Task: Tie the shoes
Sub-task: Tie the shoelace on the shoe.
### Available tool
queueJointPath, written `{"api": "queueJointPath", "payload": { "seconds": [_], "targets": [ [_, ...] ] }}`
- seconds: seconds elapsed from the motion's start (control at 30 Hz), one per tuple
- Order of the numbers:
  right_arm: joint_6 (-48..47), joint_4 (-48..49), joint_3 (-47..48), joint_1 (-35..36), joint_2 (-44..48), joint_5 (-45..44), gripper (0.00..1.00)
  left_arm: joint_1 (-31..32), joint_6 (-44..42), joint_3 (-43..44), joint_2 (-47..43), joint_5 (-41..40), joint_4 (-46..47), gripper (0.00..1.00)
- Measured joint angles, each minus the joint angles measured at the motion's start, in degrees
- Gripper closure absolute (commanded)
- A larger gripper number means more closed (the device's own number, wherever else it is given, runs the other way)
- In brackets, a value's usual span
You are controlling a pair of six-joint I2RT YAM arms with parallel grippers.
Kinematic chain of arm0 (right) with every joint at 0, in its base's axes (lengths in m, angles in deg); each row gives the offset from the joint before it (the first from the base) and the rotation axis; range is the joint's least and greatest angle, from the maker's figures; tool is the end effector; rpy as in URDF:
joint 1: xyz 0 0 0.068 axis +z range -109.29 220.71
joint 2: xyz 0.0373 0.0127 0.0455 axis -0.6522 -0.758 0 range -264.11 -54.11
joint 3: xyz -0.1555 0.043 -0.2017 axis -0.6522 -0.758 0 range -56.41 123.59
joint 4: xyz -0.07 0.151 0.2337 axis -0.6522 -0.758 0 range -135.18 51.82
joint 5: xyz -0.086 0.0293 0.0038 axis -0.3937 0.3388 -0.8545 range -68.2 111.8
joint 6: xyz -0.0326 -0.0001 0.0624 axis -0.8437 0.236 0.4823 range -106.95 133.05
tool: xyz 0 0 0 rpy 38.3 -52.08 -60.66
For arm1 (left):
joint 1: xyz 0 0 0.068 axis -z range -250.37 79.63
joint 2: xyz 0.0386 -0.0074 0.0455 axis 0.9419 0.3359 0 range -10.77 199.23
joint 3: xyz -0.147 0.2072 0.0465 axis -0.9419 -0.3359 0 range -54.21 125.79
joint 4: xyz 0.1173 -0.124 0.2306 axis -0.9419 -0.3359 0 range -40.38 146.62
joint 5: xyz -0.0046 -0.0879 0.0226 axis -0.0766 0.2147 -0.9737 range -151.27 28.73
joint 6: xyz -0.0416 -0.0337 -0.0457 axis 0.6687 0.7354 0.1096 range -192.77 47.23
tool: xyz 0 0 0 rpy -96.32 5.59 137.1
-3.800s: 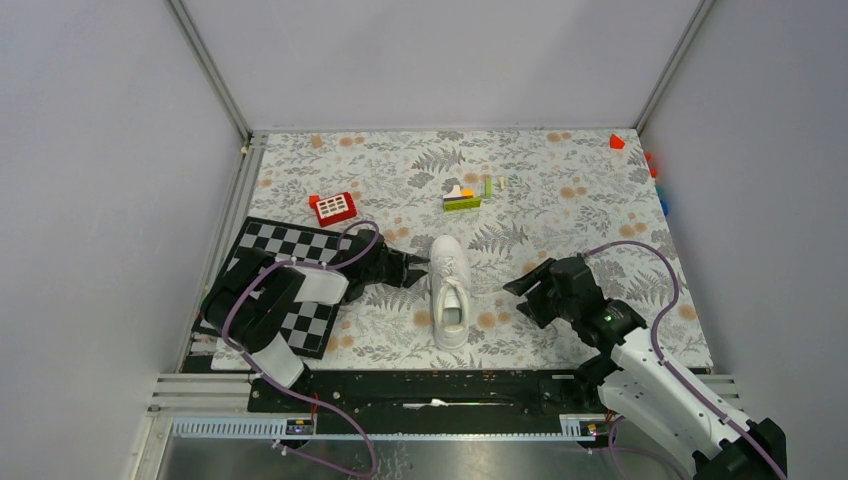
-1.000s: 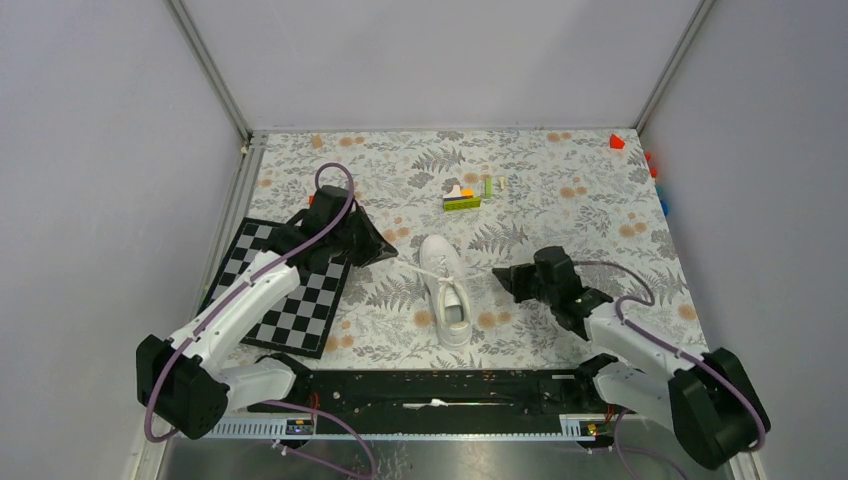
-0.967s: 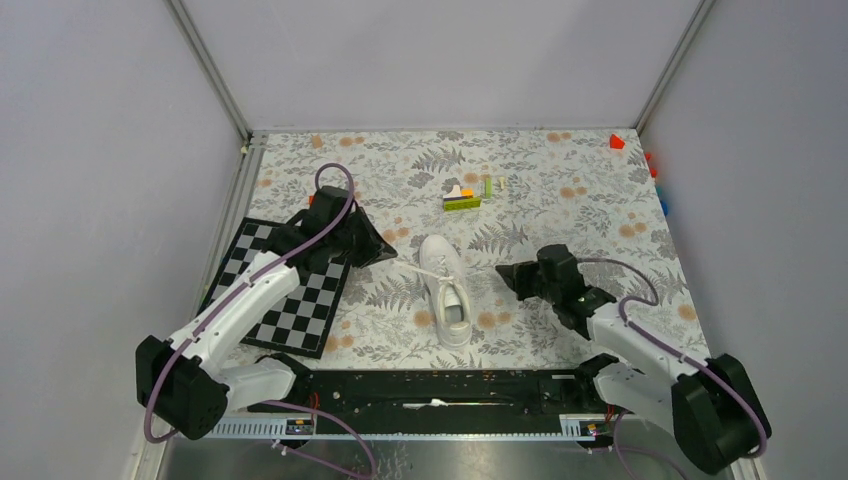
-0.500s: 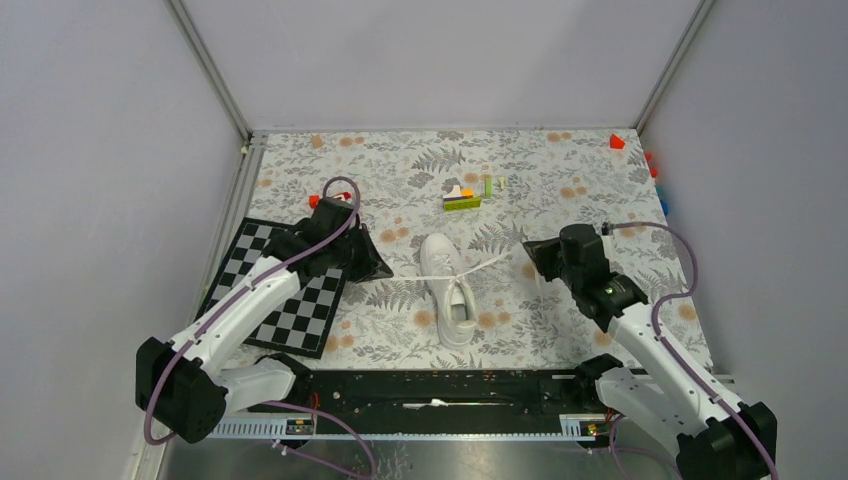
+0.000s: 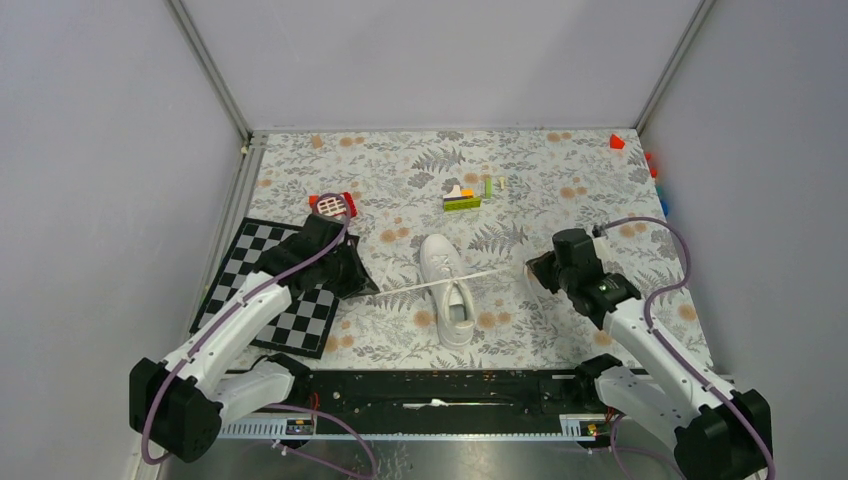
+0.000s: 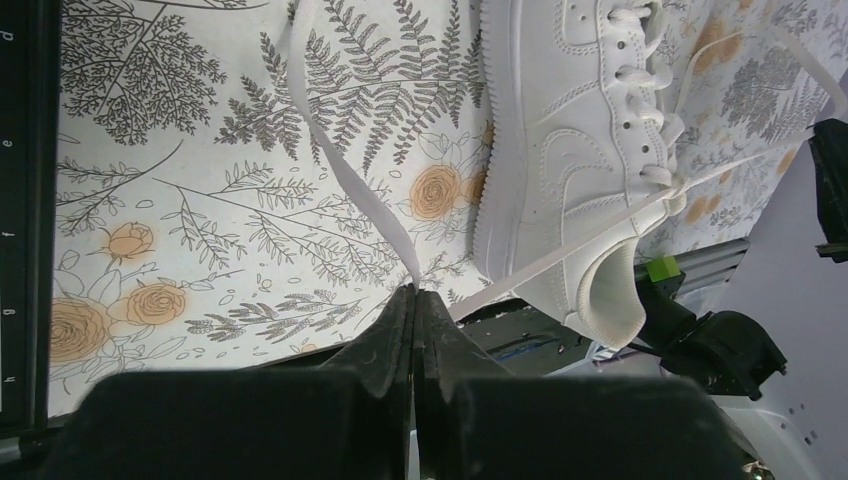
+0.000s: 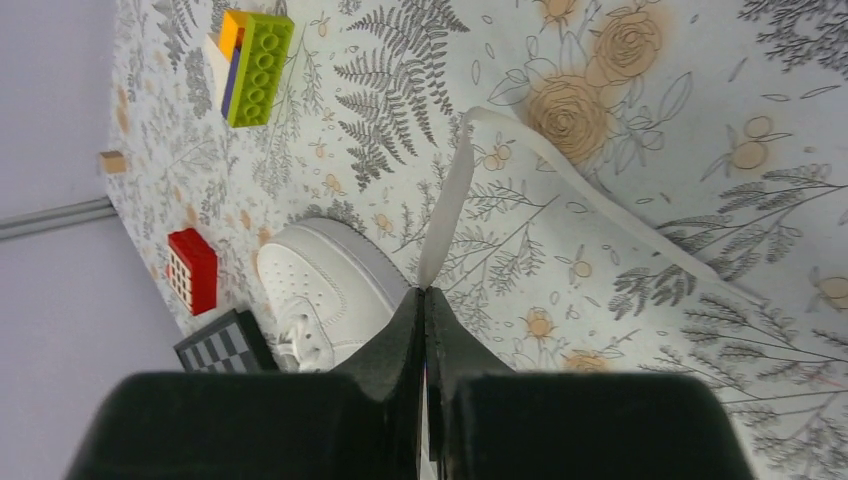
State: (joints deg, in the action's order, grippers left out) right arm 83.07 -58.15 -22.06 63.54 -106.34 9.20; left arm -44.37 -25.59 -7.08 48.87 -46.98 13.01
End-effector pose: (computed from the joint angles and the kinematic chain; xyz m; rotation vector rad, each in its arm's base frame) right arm 0.2330 0.0846 0.2040 1.0289 2.0470 0.6371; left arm 0.2140 -0.1202 0.2203 -0.3964 2.6829 -0.7649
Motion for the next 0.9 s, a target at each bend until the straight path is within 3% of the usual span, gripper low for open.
{"api": "queueJointPath", "payload": {
  "seconds": [0.37, 0.67, 0.9],
  "targets": [
    [-5.8, -8.2, -1.2, 0.0, 14.1, -1.2, 1.00, -0.1, -4.2, 3.2, 6.1, 0.1, 0.3, 1.00],
    [-7.3, -12.9, -2.9, 0.3, 15.9, 2.4, 1.00, -0.5, -6.6, 8.1, 9.0, -0.8, -0.3, 1.00],
    [-7.7, -16.8, 2.4, 2.5, 17.0, 3.2, 1.00, -1.6, -8.3, 10.8, 10.8, -1.0, -0.7, 1.00]
  ]
}}
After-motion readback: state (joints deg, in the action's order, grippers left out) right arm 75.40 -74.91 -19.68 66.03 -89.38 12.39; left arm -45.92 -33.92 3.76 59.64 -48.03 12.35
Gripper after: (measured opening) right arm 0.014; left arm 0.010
